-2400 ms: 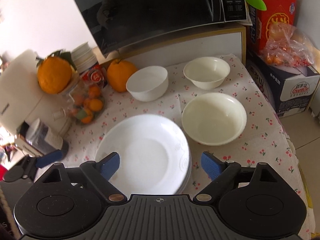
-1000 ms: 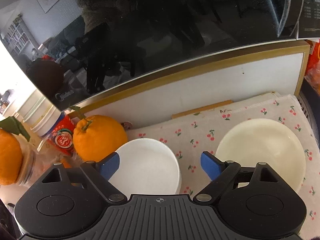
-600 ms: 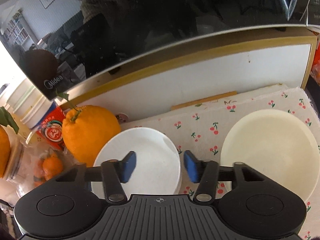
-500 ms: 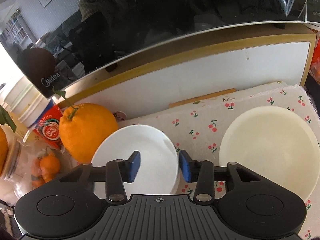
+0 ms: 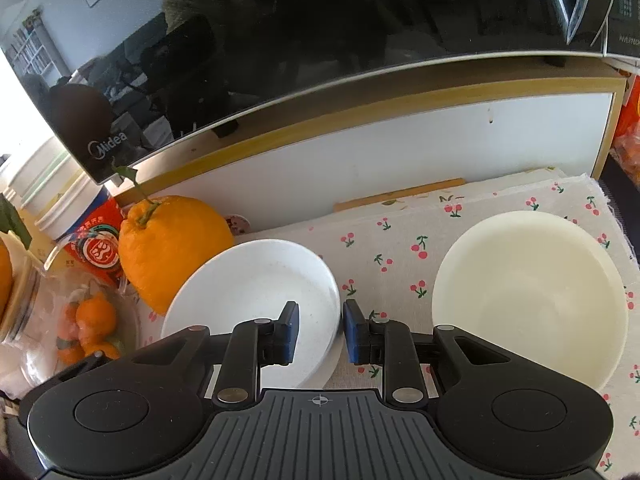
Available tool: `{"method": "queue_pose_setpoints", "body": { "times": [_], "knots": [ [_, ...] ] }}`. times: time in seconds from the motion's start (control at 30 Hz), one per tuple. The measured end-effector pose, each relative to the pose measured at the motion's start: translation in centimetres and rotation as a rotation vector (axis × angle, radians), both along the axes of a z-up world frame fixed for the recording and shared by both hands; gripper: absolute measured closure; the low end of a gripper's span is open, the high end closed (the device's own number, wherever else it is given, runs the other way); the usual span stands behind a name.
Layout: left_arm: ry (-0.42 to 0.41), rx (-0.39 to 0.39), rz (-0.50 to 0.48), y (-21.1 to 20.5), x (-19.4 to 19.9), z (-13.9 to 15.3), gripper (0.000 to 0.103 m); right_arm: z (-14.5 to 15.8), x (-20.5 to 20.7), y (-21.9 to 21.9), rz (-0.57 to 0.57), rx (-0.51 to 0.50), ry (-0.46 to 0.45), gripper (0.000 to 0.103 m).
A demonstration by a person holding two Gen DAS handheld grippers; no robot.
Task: Organize plates and bowls
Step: 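Close both grippers on the white bowl rim, then lift the white bowl and set it down beside the plate stack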
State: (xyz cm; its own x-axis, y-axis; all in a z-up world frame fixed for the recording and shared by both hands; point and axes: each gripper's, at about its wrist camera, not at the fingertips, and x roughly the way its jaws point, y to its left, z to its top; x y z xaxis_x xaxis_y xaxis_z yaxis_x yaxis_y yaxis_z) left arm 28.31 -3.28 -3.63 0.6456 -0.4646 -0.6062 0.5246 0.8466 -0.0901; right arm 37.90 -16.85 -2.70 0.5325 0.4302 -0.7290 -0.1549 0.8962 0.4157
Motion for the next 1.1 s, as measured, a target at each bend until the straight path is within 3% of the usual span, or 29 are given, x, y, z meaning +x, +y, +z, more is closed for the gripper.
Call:
{"method": "queue_pose_setpoints", "body": {
  "times": [0.17, 0.53, 0.83, 1.1],
  "knots": [
    [-0.01, -0.027, 0.006, 0.2, -0.2, 1.1, 0.031, 1.3, -0.6, 0.0, -0.005, -0.005, -0.015, 0.079],
    [-0.049, -0.004, -0.003, -0.2, -1.7, 4.0, 0.031, 5.4, -3.3, -0.9, -0.009, 0.008, -0.059, 0.079],
    [-0.094, 0.027, -0.012, -0.6, -5.2, 7.9, 0.031, 9.0, -7.0, -2.3, -0.02, 0.053, -0.091, 0.08],
    [-0.096, 0.067, -0.03, -1.5, -8.9, 9.2, 0.034, 11.8, -11.7, -4.4, -0.025, 0.077, -0.116, 0.079]
  ]
}}
